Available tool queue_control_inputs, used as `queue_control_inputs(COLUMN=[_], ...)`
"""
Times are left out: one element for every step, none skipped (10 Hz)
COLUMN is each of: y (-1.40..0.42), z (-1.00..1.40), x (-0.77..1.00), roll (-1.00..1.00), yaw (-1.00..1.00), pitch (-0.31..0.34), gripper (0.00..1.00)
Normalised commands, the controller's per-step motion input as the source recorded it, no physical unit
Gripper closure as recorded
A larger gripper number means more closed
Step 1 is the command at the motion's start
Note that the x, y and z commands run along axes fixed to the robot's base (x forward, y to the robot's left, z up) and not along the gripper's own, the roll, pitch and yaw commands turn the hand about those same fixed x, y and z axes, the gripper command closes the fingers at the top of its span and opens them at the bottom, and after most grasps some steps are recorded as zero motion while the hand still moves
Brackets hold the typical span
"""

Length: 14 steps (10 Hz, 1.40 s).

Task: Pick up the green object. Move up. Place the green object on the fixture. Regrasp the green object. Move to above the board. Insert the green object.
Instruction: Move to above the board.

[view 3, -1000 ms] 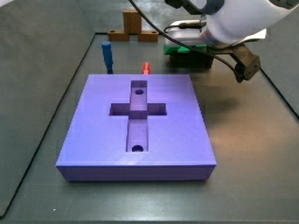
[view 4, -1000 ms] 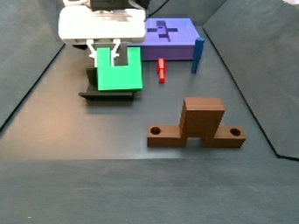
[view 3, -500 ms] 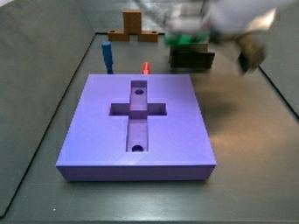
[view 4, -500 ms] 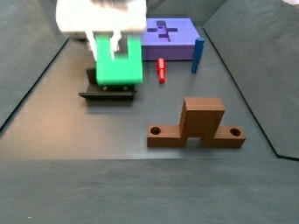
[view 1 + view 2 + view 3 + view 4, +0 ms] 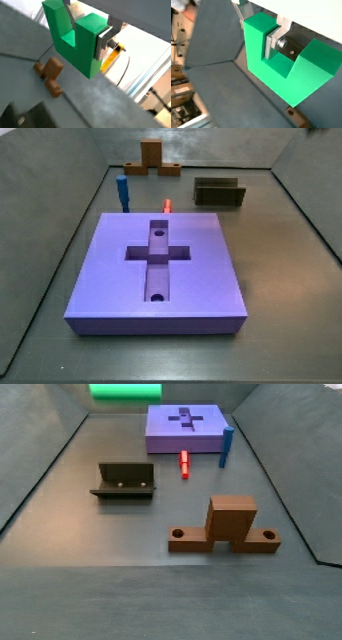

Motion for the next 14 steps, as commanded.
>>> queue_control_inputs(y=[0.0, -0.01, -0.02, -1.4, -1.4, -1.4, -1.4, -1.4, -1.4, -0.84, -0.3, -0.12, -0.07, -0.04], z=[0.94, 0.39, 0.17, 0.28, 0.28, 0.28, 0.26, 0.26, 0.27, 0.16, 0.05, 0.01, 0.03, 0.01], x=[0.01, 0.03, 0.05, -0.98, -1.01, -1.09, -1.12, -1.12, -1.14, -0.7, -0.31, -0.15, -0.12, -0.11], roll=[-0.01, 0.0, 0.01, -1.0, -1.0, -1.0, -1.0, -1.0, -1.0, -1.0, -1.0, -1.0, -1.0, -1.0], yaw=[0.01, 0.02, 0.03, -0.11, -0.1, -0.1, -0.09, -0.09, -0.09, -0.09, -0.08, -0.08, -0.07, -0.07], pitch=[0.064, 0.074, 0.086, 0.032, 0.016, 0.003, 0.002, 0.005, 0.011, 0.016, 0.019, 0.03, 0.019, 0.006], gripper=[1.0, 1.0, 1.0, 1.0, 1.0, 1.0, 1.0, 1.0, 1.0, 1.0, 1.0, 1.0, 1.0, 1.0])
